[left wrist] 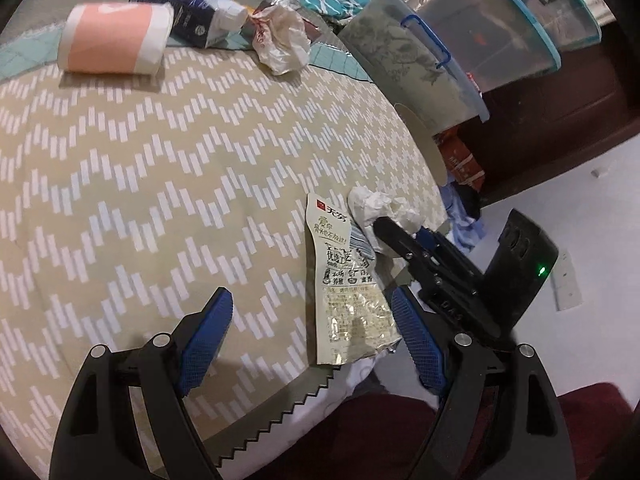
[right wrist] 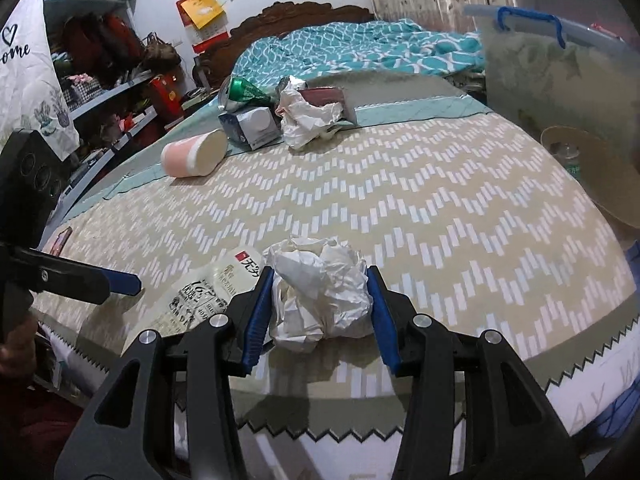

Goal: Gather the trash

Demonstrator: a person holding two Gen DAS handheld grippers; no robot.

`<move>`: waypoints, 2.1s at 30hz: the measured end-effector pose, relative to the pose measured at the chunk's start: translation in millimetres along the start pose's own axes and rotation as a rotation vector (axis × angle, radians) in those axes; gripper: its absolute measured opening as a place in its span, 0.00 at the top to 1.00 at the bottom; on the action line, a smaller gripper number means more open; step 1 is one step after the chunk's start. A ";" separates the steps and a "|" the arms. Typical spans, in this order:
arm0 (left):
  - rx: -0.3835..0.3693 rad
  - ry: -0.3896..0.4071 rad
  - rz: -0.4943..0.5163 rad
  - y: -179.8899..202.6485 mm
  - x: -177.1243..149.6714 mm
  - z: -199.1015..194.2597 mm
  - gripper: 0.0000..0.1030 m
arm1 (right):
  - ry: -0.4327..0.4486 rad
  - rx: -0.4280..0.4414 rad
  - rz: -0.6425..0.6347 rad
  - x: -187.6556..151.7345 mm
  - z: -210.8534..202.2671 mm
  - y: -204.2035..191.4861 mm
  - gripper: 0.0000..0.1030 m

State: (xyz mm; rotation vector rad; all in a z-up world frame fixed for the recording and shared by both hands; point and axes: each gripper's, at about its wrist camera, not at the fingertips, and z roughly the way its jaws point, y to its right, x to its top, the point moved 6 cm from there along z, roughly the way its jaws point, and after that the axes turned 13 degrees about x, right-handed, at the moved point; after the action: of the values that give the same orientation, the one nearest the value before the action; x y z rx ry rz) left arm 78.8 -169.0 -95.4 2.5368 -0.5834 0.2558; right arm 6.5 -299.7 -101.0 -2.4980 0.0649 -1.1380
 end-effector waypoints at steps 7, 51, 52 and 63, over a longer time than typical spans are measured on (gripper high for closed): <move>-0.106 -0.052 -0.023 7.6 3.8 14.0 0.24 | 0.023 0.020 0.008 -2.7 0.8 2.7 0.53; -0.268 -0.069 -0.157 8.6 9.7 28.5 0.90 | 0.104 0.033 0.085 7.1 -13.1 7.9 0.55; -0.267 -0.063 -0.164 5.7 11.5 27.0 0.90 | 0.104 0.031 0.089 6.9 -12.6 8.6 0.55; -0.226 0.031 -0.199 -21.1 20.2 -0.4 0.90 | 0.069 0.035 0.110 0.9 -1.5 9.9 0.55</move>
State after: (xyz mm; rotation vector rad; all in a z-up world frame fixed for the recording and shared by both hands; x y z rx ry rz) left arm 106.2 -159.7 -98.6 2.3453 -0.3245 0.1480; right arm 7.2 -309.5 -103.2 -2.3931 0.1975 -1.1696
